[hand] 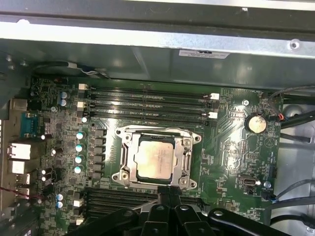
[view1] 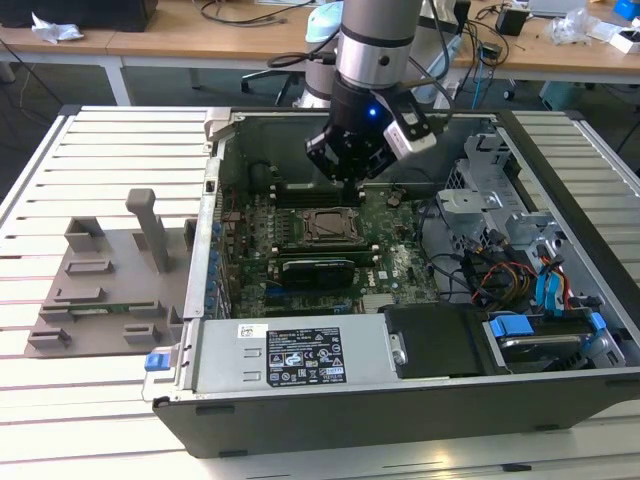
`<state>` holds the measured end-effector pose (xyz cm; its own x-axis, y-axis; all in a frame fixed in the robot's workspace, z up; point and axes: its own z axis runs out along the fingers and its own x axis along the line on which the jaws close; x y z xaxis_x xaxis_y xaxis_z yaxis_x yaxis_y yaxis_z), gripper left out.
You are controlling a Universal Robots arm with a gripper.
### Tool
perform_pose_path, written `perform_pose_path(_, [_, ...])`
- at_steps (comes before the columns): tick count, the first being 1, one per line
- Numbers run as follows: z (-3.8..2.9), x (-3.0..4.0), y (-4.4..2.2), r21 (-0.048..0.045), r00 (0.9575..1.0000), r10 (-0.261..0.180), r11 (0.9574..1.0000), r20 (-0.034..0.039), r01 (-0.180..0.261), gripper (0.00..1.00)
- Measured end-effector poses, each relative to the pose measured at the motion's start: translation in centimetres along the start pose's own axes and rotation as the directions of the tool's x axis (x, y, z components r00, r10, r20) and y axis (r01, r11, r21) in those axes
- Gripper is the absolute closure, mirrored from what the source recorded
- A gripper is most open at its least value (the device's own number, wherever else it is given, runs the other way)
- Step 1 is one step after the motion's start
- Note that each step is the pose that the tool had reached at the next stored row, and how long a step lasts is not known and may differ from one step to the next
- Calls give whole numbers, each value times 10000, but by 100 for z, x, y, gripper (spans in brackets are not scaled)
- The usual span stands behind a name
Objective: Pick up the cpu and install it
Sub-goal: 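Install the second cpu locking lever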
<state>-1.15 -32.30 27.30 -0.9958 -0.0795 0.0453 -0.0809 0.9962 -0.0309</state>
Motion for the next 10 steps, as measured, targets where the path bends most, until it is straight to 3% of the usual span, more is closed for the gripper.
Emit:
perform_pose_path(8, [4,4,-57,-9,10000,-1,10000,0,1,89])
perform_pose_path(9, [7,6,-75,-39,10000,-1,10000,2,2,89])
perform_pose_path(10, [10,7,-86,-177,10000,-7,9998,13,7,89])
